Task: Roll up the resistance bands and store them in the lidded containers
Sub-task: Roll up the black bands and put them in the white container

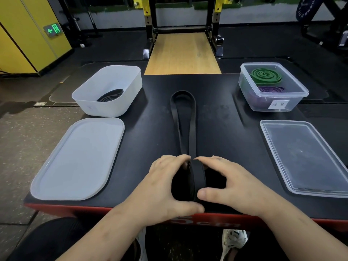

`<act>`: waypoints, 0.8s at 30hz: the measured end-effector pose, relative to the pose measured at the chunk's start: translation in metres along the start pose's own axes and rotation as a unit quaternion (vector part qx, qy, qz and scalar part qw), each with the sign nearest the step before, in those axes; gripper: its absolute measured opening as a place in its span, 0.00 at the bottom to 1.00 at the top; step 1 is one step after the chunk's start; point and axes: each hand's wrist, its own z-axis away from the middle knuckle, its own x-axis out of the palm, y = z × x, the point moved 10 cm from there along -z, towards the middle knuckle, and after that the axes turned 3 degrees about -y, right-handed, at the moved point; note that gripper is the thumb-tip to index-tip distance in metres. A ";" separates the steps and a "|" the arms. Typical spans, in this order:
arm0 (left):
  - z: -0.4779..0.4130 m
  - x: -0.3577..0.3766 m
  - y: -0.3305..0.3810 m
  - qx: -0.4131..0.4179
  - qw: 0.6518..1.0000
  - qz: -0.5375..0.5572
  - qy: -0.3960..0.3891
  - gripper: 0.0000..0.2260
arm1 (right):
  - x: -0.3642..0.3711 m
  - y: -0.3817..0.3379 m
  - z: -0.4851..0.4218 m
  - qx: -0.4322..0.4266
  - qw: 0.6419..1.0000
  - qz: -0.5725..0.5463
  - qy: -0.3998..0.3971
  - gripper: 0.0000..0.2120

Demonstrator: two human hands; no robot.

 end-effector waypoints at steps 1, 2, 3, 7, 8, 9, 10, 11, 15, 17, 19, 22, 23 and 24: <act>0.000 0.000 0.001 0.001 1.000 0.000 -0.002 0.39 | 0.001 0.000 0.000 0.000 1.000 0.003 0.000 0.29; -0.001 -0.001 0.003 0.009 1.000 0.001 -0.002 0.36 | 0.002 0.000 -0.001 0.000 1.000 0.008 -0.001 0.28; -0.002 -0.003 0.005 0.016 1.000 0.002 0.002 0.33 | 0.003 -0.001 -0.001 0.002 1.000 0.014 -0.007 0.29; -0.003 -0.008 0.006 0.016 1.000 0.003 0.021 0.30 | 0.005 -0.004 0.002 0.013 0.999 0.023 -0.028 0.36; -0.002 -0.007 0.005 0.018 1.000 -0.002 0.020 0.31 | 0.004 -0.001 0.001 0.016 0.999 0.020 -0.025 0.36; -0.001 -0.004 0.003 0.019 1.000 -0.007 0.013 0.35 | 0.003 0.002 0.001 0.017 1.000 0.017 -0.016 0.35; 0.000 -0.001 0.002 0.016 1.000 -0.008 0.004 0.39 | 0.002 0.004 0.001 0.020 1.000 0.016 -0.007 0.35; 0.000 0.000 0.002 0.012 1.000 -0.009 -0.001 0.42 | 0.001 0.007 0.000 0.021 1.000 0.017 0.001 0.34; -0.002 -0.003 0.003 0.017 0.999 -0.027 0.001 0.35 | 0.004 0.003 -0.001 0.002 1.000 0.022 -0.012 0.31; -0.001 -0.004 -0.004 0.006 0.999 -0.033 0.012 0.35 | -0.002 -0.005 -0.001 -0.025 0.999 0.024 0.012 0.27; 0.003 -0.005 -0.010 -0.004 0.999 -0.039 0.028 0.40 | -0.020 -0.001 -0.004 -0.007 0.994 0.017 0.104 0.22; 0.007 -0.002 -0.013 -0.014 0.999 -0.029 0.016 0.44 | -0.040 0.016 -0.014 0.099 0.979 0.051 0.171 0.17; 0.008 0.000 -0.013 -0.014 0.999 -0.026 0.011 0.44 | -0.038 0.020 -0.020 0.122 0.979 0.062 0.154 0.18; 0.008 -0.001 -0.013 -0.015 1.000 -0.024 0.011 0.44 | -0.035 0.023 -0.027 0.141 0.979 0.046 0.139 0.18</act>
